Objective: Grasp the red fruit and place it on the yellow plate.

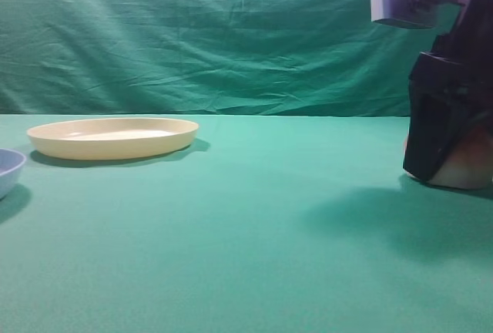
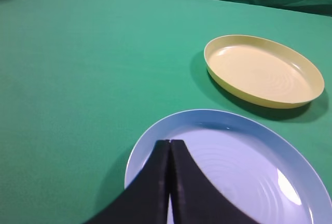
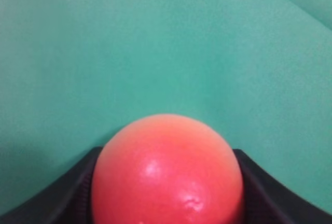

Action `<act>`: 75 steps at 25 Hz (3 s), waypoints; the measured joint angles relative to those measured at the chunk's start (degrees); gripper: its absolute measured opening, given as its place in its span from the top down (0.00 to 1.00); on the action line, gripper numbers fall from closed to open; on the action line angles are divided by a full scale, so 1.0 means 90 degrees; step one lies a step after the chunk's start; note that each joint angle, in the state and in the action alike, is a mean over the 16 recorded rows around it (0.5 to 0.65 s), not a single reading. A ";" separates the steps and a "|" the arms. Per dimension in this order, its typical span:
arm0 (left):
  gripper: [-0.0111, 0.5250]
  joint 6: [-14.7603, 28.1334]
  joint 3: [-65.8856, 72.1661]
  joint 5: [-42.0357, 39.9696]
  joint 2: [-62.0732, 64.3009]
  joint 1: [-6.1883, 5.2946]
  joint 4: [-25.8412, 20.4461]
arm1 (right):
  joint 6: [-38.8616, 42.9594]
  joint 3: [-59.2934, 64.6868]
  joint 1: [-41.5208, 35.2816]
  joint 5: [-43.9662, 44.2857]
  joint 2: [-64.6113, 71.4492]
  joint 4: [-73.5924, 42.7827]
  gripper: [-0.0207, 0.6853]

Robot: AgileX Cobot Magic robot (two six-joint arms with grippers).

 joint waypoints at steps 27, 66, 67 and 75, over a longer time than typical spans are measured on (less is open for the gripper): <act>0.98 0.0000 0.0000 0.0000 0.0000 0.0000 0.0000 | -0.0803 -0.4771 0.2569 -0.0938 0.3035 0.0430 0.45; 0.98 0.0000 0.0000 0.0000 0.0000 0.0000 0.0000 | 0.0648 -0.4834 0.2575 0.1043 -0.0041 -0.0364 0.97; 0.98 0.0000 0.0000 0.0000 0.0000 0.0000 0.0000 | 0.0799 -0.4835 0.2569 0.1112 -0.0153 -0.0402 0.97; 0.98 0.0000 0.0000 0.0000 0.0000 0.0000 0.0000 | 0.2222 -0.4847 0.2240 0.1792 -0.0812 -0.0896 0.97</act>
